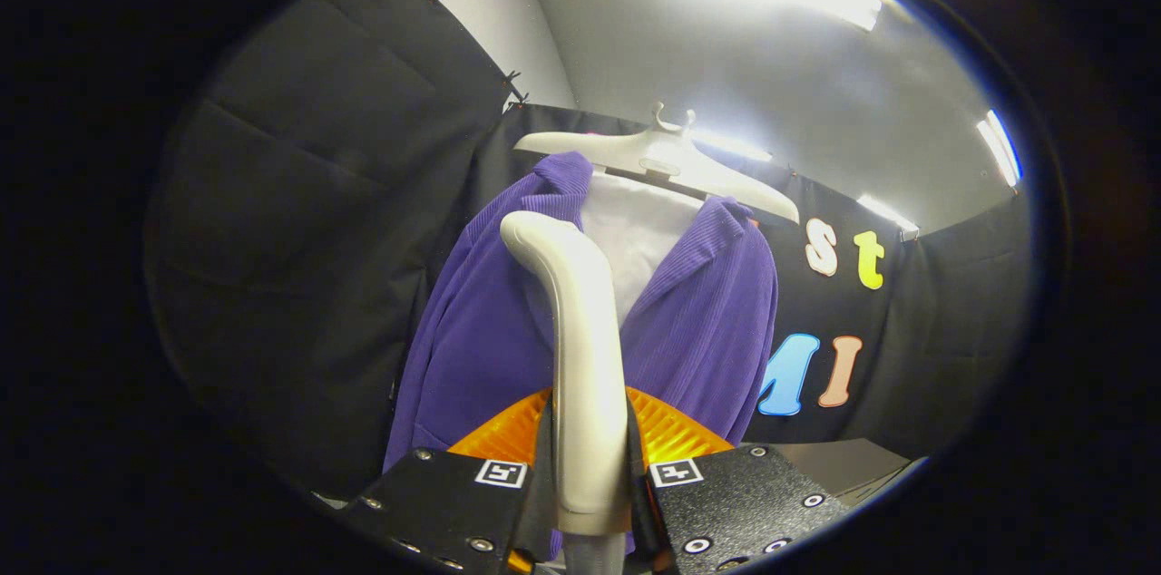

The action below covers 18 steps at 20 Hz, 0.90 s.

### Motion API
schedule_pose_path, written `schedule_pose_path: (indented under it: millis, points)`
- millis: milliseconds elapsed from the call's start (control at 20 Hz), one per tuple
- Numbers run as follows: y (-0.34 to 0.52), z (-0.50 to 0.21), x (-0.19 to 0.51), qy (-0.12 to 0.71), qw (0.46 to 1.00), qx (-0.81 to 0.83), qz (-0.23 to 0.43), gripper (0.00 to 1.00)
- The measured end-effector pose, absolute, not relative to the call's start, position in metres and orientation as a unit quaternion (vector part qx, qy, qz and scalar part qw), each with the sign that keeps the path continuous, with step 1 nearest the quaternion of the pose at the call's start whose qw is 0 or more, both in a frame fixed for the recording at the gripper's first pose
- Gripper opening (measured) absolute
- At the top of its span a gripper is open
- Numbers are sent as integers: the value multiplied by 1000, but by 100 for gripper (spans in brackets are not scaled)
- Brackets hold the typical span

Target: Iron the clothes twice with a garment steamer, once on the left side and once on the right side.

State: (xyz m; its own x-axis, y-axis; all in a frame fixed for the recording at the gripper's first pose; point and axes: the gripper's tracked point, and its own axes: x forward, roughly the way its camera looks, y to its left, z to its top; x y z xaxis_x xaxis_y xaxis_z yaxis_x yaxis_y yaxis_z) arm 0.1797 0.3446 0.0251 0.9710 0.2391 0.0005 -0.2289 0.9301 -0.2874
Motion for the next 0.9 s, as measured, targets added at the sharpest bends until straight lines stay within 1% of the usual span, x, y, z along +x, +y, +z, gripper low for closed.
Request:
schedule_pose_path:
  millis: [500,750,900]
  points:
    - [340,-43,158,-4,973,-204,112,35]
    - [349,-68,148,-5,965,-233,122,35]
    - [360,-104,143,38,957,-244,150,35]
